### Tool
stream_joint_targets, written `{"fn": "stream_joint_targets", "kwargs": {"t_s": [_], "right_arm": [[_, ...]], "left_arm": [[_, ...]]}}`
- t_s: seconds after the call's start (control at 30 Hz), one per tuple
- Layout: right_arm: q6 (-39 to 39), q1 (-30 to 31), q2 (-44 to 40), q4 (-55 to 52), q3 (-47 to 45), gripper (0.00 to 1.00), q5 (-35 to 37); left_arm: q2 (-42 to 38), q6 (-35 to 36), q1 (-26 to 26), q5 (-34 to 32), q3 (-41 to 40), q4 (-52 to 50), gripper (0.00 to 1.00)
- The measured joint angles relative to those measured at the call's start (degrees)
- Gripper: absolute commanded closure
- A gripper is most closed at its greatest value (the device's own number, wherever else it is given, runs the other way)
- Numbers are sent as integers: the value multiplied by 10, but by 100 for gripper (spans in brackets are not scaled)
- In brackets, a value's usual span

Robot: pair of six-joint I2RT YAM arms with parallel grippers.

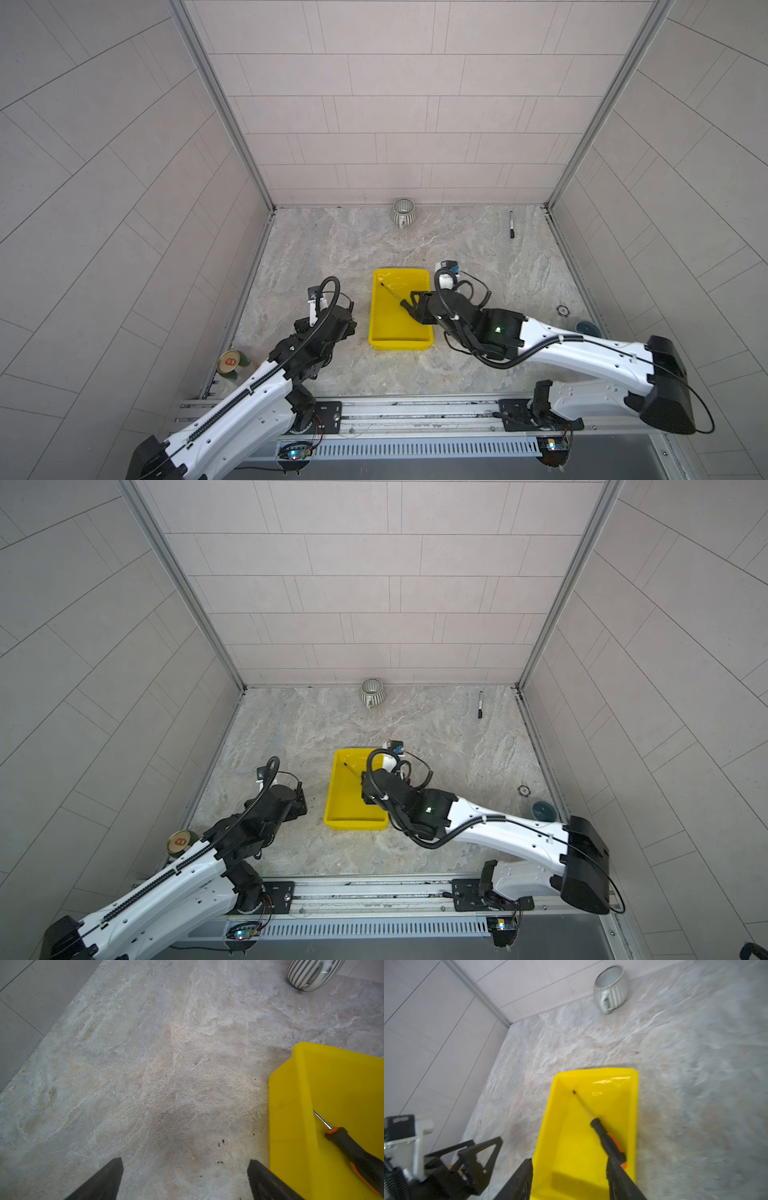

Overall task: Put the screwdriver in the bin
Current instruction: Place the screwdriver into the bin, then reset both arms

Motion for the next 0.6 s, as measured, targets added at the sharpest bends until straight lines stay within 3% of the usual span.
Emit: {"fn": "stream_joint_targets", "kwargs": {"t_s": [0.1,0.13,0.17,0.2,0.4,0.6], "right_arm": [[-37,-108,-65,-26,-64,31,-10],[-47,-142,-84,-37,-85,24,-12],[-58,-168,-102,-47,-104,5,-11],[-70,-189,-123,-60,-123,1,-9],[-161,-214,-198,-116,-136,1,74],[-237,-350,-110,-107,-59,1,109]], "left_arm": [[3,2,0,5,0,3,0],[3,2,0,6,0,3,0],[3,2,0,7,0,4,0],[3,2,0,8,0,4,0],[0,2,0,11,0,4,0],[1,2,0,12,0,6,0]]}}
